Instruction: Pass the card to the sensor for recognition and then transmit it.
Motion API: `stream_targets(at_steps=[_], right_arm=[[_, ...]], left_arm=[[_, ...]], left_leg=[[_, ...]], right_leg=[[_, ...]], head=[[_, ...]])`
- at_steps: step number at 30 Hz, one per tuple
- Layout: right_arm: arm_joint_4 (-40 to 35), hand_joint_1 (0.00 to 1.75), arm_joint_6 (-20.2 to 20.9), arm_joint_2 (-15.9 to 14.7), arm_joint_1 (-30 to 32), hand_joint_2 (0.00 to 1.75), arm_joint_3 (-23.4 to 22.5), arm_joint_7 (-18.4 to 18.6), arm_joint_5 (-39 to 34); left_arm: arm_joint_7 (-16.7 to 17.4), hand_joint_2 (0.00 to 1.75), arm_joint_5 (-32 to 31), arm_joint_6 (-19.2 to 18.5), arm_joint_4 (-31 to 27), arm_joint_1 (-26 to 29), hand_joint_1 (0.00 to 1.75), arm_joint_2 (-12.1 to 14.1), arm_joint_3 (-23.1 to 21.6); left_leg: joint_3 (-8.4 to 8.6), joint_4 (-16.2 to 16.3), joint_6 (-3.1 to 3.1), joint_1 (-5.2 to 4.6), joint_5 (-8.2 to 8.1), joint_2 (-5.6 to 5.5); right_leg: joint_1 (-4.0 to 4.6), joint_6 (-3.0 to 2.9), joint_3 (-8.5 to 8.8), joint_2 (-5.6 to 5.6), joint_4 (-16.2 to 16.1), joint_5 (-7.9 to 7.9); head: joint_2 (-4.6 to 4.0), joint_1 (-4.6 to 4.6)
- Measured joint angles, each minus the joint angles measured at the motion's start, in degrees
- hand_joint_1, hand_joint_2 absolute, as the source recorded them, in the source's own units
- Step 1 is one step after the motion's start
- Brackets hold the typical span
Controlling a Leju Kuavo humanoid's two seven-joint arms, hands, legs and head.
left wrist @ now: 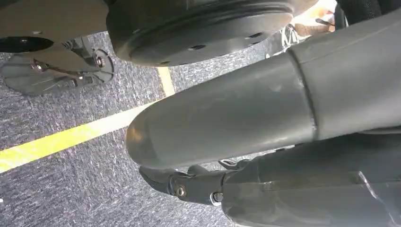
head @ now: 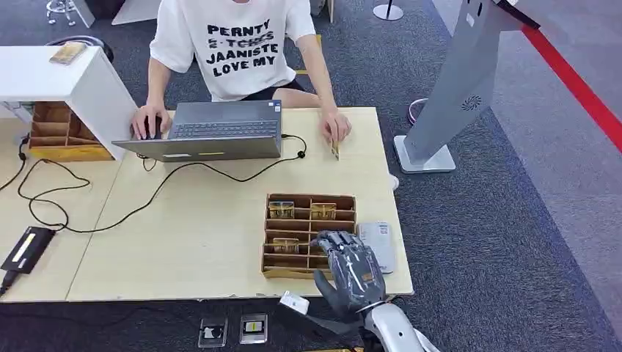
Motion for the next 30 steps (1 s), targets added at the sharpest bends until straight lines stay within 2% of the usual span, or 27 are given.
stream_targets(at_steps=[30], right_arm=[[5.05,0.73,-0.81,0.07,-0.08,1.75,0.04,0.87,-2.05]], left_arm=[[0.28,0.00,-1.66,-0.57,0.00,-0.22,0.00,0.02,-0.02]], left_leg=[[0.01,0.00,0.00,0.00,0.00,0.00]], right_leg=[[0.00,0.00,0.00,0.00,0.00,0.00]], head=[[0.00,0.00]])
